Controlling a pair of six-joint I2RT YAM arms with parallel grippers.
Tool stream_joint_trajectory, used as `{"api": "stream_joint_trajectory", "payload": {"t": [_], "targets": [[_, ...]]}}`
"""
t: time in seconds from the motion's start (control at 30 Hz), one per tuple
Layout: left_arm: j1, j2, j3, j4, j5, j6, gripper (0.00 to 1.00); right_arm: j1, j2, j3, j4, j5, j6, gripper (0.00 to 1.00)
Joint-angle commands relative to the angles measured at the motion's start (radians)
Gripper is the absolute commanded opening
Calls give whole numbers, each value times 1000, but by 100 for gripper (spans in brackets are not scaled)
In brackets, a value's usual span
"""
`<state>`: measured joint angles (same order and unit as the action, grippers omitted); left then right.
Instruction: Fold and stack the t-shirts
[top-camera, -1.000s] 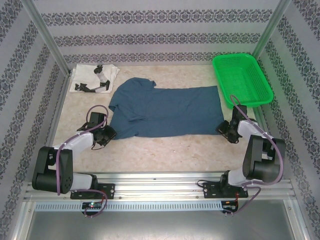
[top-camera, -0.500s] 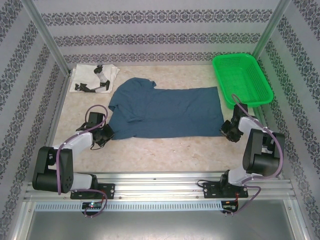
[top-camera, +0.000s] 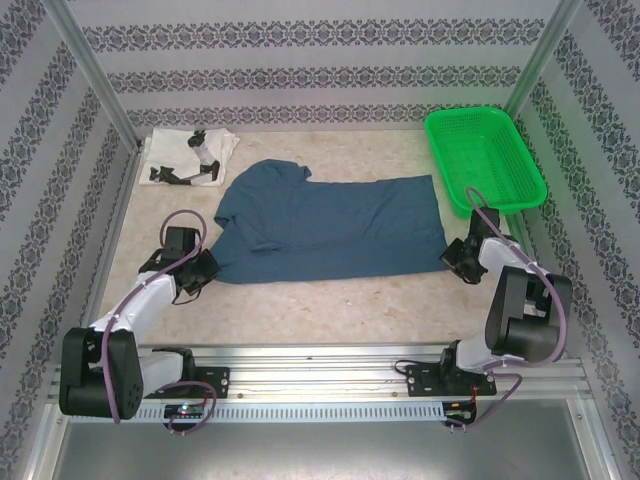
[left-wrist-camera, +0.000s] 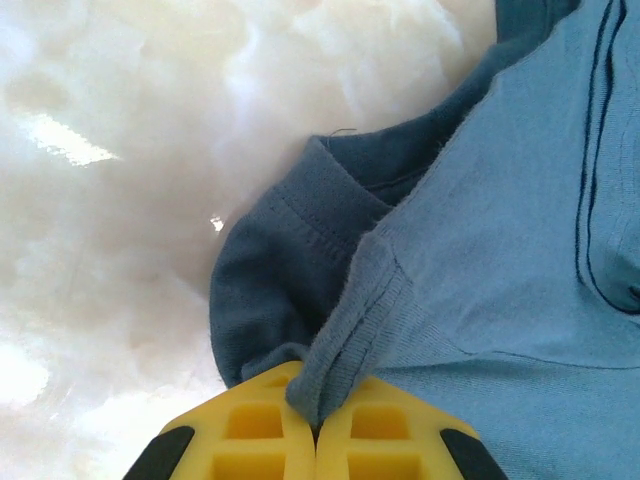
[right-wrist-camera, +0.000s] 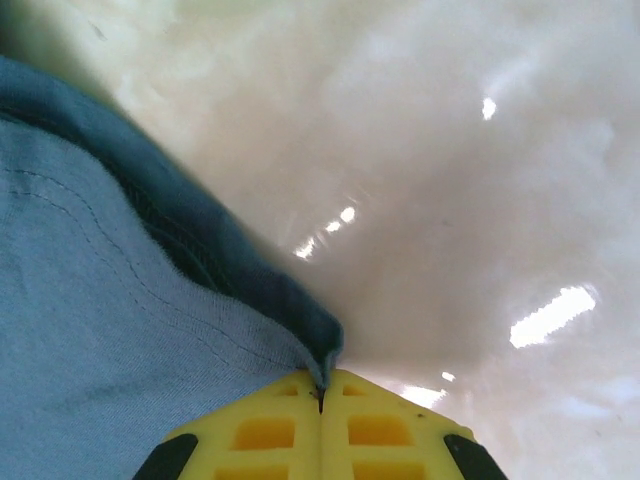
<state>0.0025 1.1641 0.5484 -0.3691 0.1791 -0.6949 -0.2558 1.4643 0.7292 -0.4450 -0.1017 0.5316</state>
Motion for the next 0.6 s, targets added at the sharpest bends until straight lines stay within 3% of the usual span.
{"api": "stream_joint_trajectory", "payload": {"t": [0.0,0.07,0.17,0.23,0.43,0.57], "targets": [[19,-18,-40,-59,-54,14,0,-19,-37,-34,-36,54,-6,6],[19,-5,-36,-62,-62,14,2,-19,-48,-40,-41,49,-4,23],[20,3,-11,-89,-69,16,45,-19,-67,-31,-59,33,-3,39],[20,-28,22,-140,-89,16,56,-16,-100,-22,-76,23,-3,43],[16,-187,201,-336,-126,25,68,23,-248,36,-166,-10,-16,53],[-74,-155,320,-367,-138,56,71,93,-320,77,-197,-26,-14,58]]}}
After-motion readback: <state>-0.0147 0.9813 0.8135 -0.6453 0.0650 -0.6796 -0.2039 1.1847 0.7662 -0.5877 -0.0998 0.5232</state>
